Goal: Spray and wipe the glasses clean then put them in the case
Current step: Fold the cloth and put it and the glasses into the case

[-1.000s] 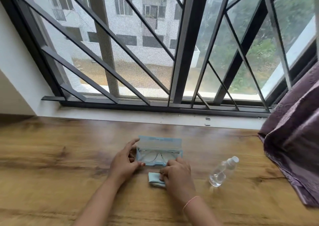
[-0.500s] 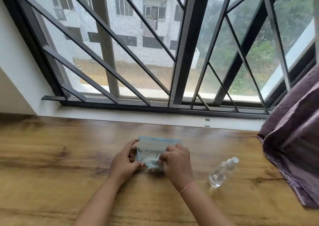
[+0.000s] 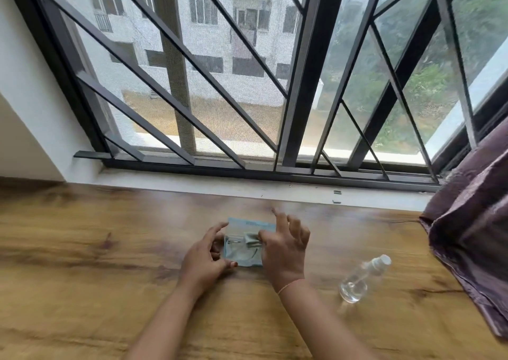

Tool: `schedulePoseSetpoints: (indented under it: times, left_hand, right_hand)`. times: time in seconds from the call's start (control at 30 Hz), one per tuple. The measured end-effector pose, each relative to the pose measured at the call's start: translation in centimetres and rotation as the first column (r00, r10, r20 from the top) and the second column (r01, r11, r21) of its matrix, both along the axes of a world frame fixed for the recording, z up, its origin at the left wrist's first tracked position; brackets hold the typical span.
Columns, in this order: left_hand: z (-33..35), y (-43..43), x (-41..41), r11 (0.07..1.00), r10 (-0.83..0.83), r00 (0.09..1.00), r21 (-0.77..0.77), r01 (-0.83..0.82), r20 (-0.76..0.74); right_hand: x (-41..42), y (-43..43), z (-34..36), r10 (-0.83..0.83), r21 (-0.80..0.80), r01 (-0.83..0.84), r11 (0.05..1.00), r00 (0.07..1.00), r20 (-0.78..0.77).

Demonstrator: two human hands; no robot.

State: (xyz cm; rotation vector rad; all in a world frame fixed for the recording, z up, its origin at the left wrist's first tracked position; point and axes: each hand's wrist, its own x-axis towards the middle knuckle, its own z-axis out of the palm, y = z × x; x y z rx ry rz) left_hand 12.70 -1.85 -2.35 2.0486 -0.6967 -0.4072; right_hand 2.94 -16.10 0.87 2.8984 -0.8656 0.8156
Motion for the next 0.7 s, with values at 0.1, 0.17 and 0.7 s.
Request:
schedulePoseSetpoints:
  times: [0.1, 0.17, 0.7]
  left_hand:
    - [-0.1, 0.0, 0.0, 1.000, 0.007, 1.000, 0.004, -0.007, 0.016]
    - [-0.1, 0.0, -0.1, 1.000, 0.008, 1.000, 0.002, -0.008, 0.018]
    - [-0.4, 0.0, -0.1, 0.999, 0.024, 1.000, -0.040, -0.024, -0.014]
  right_hand:
    - [0.1, -0.1, -0.3, 0.003, 0.005, -0.003, 1.000, 1.000, -0.017]
    - [0.2, -0.3, -0.4, 0.010, 0.014, -0.010, 1.000, 1.000, -0.008]
    - [-1.8, -1.8, 0.3, 0.245, 0.172, -0.279, 0.945, 0.950, 0.196]
